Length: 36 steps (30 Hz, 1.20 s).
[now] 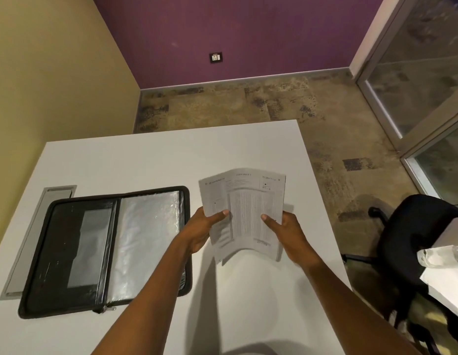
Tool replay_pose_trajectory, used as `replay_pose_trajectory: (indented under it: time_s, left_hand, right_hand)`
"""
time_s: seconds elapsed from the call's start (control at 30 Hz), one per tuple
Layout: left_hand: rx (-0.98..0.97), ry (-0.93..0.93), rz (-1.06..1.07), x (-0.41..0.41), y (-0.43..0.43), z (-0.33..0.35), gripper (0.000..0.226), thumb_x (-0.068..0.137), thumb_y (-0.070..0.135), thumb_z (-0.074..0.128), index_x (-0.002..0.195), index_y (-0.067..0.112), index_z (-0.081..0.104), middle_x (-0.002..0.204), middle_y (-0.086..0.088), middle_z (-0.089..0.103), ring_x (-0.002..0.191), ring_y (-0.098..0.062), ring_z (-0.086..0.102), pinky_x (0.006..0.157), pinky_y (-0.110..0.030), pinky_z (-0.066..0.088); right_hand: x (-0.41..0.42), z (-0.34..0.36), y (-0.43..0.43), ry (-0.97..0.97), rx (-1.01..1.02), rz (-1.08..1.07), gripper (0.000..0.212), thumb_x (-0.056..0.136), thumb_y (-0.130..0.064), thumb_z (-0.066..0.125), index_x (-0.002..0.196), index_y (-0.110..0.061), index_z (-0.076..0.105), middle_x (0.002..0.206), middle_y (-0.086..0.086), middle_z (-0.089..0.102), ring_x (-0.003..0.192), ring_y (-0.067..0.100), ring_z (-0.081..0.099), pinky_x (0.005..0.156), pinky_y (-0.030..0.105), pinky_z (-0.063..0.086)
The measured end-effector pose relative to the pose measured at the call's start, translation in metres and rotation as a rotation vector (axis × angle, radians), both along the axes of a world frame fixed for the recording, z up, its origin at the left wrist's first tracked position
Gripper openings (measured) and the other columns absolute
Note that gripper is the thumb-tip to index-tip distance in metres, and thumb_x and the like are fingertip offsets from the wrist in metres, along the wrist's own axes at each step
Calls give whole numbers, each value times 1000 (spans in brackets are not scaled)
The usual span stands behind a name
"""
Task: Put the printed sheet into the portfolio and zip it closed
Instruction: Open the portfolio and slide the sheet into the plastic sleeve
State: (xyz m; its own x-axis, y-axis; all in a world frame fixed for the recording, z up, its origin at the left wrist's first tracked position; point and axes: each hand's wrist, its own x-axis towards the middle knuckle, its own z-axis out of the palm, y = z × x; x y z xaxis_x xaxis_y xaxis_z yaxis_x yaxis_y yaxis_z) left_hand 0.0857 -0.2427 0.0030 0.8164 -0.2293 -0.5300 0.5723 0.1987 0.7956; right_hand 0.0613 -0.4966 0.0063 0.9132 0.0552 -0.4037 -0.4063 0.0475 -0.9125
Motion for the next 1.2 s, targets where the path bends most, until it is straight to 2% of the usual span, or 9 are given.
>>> replay_pose_trajectory:
  time_s: [0.13,0.2,0.37,0.5,0.63,0.87,0.97,1.1,1.2]
  left_hand:
    - [135,-143,133,-14,-9,-10,37,97,16,75,131,24,66,125,-2,76,121,-23,70,95,-33,59]
    - [173,-190,155,-25,-12,-13,32,97,19,74,126,30,68,122,1,77,117,-19,72,85,-23,60]
    - [260,-257,118,-41,-19,-18,33,88,40,79,120,37,75,120,3,78,115,-15,73,91,-30,61]
    - [302,-266,122,-39,-25,-23,31,94,24,77,125,23,74,119,-1,79,116,-20,73,102,-45,58]
    - [319,-258,135,-39,-23,-21,32,96,22,76,128,21,72,120,-2,78,116,-22,72,102,-51,58]
    - [305,-245,140,-46,-25,-20,23,96,30,75,114,44,75,115,3,79,109,-17,75,95,-46,62]
    - [304,-235,127,-47,-24,-27,22,96,32,75,115,44,75,115,3,79,109,-16,75,95,-45,62]
    - [299,-184,85,-46,-21,-35,21,97,28,75,118,31,76,117,1,80,112,-21,75,98,-45,60]
    - [312,-160,52,-42,-10,-35,20,98,27,74,118,30,73,116,6,80,111,-19,76,96,-37,62]
  right_hand:
    - [-8,-2,11,-26,-82,-97,17,97,-19,69,101,-35,72,95,-18,79,98,9,74,80,21,61]
    - [-12,-5,13,1,-96,-119,18,95,-18,71,96,-36,71,91,-18,79,97,11,74,81,24,61]
    - [-21,-11,15,37,-83,-164,27,89,-12,78,103,-34,69,106,-6,76,100,9,72,97,39,57]
    - [-18,-12,13,68,-101,-177,28,87,-12,80,111,-24,68,111,4,75,106,21,71,101,50,56]
    - [-16,-14,11,93,-127,-170,23,86,-15,82,98,-29,69,105,0,76,100,18,72,97,51,58]
    - [-17,-22,14,133,-125,-173,40,86,-16,82,121,-10,66,115,8,74,107,24,70,100,50,57]
    - [-18,-25,12,149,-123,-157,42,86,-18,81,123,-11,63,117,8,72,109,23,68,102,49,56]
    - [-18,-25,11,121,-134,-110,26,88,-17,79,108,-28,66,113,4,74,106,21,70,99,46,58]
    - [-13,-20,9,88,-189,-25,31,88,-21,80,118,-19,69,117,6,75,109,25,71,99,48,58]
